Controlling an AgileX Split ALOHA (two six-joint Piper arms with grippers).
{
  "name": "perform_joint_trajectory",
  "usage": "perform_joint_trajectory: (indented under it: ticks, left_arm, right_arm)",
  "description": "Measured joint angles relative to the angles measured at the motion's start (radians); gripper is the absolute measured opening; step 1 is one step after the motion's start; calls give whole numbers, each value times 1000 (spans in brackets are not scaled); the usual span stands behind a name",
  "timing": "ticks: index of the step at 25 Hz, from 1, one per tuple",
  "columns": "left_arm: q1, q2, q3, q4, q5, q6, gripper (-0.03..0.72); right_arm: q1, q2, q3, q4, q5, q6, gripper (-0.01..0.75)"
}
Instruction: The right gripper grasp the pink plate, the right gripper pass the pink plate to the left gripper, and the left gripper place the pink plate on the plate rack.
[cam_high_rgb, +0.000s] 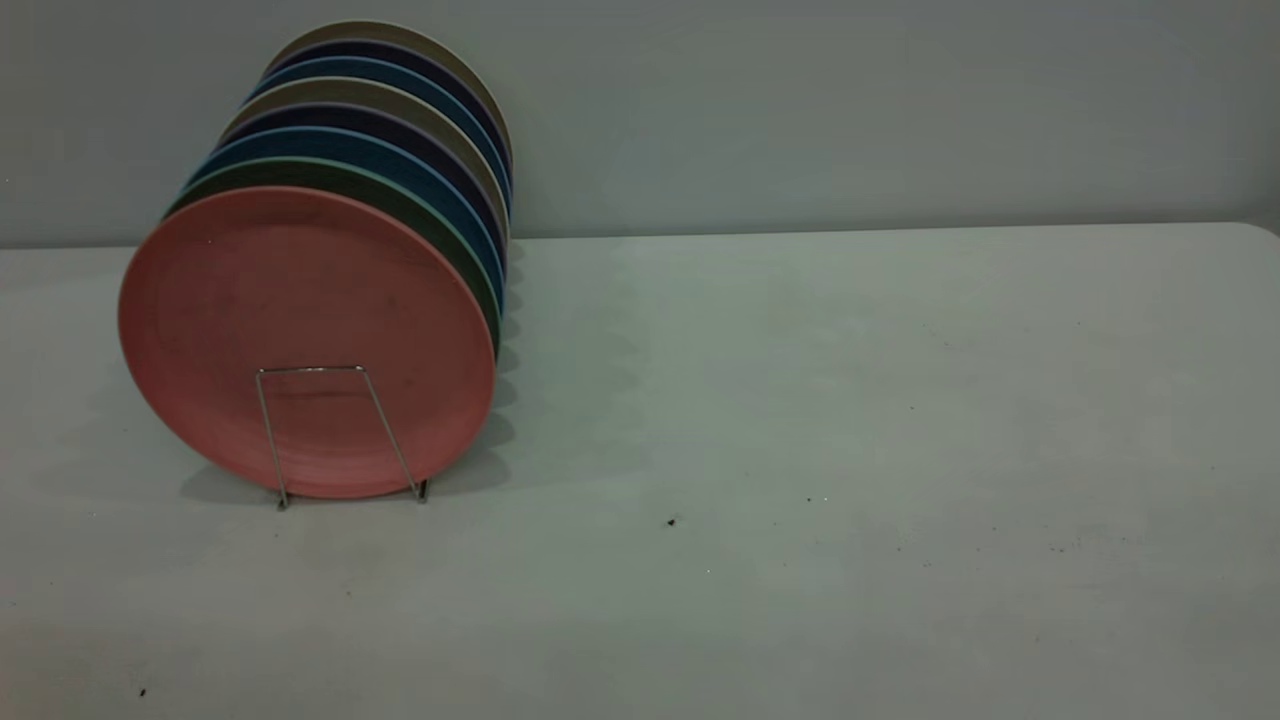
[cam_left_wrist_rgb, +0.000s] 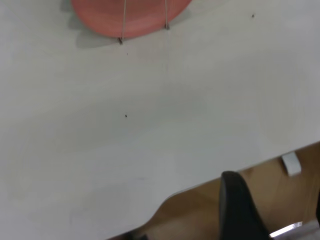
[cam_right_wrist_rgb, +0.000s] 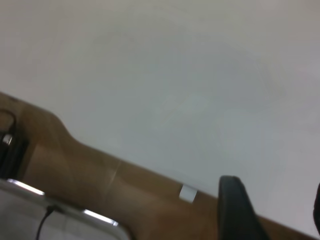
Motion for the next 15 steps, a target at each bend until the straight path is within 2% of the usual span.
perform_joint_trajectory:
  ticks: [7,15]
  left_arm:
    - [0,-219,28,69,16,-49,404]
    - [0,-237,74,138,11,-52,404]
  right_arm:
    - [0,-178,47,5,-1,-49,388]
    - [0,-198,116,52,-96,-85,388]
